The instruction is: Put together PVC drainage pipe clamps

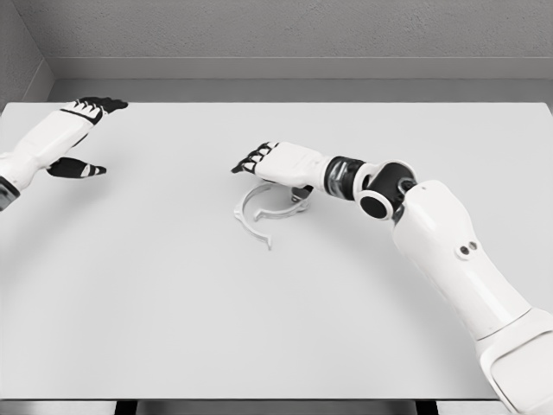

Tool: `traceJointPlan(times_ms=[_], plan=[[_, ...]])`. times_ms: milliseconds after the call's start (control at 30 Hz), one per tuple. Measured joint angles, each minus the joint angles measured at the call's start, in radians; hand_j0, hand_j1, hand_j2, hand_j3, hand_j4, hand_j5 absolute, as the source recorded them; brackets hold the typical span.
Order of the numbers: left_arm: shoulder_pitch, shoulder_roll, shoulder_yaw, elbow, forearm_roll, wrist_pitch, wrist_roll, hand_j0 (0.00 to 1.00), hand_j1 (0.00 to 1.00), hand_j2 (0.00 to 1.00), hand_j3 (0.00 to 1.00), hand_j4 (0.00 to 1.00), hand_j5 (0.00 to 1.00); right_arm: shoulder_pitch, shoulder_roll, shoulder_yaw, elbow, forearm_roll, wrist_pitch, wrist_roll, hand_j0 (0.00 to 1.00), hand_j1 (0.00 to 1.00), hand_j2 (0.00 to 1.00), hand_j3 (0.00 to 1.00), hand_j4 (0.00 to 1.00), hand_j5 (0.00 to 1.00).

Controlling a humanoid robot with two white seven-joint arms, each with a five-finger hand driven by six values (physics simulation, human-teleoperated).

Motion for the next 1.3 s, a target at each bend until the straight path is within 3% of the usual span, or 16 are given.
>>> traceJointPlan(times_ms=[1000,1300], plan=[[-0.002,-0.004,0.0,0.0,-0.002,0.0,0.0,1.0,1.0,1.0,1.0,1.0,1.0,0.031,-0.13,0.0,-0.091,-0.002,0.001,0.022,1.0,1.0,1.0,1.0,1.0,1.0],[-0.002,-0.004,0.0,0.0,-0.002,0.0,0.0,1.0,1.0,1.0,1.0,1.0,1.0,0.066,-0.144,-0.017,-0.202,-0.011,0.003,0.02,1.0,1.0,1.0,1.0,1.0,1.0]])
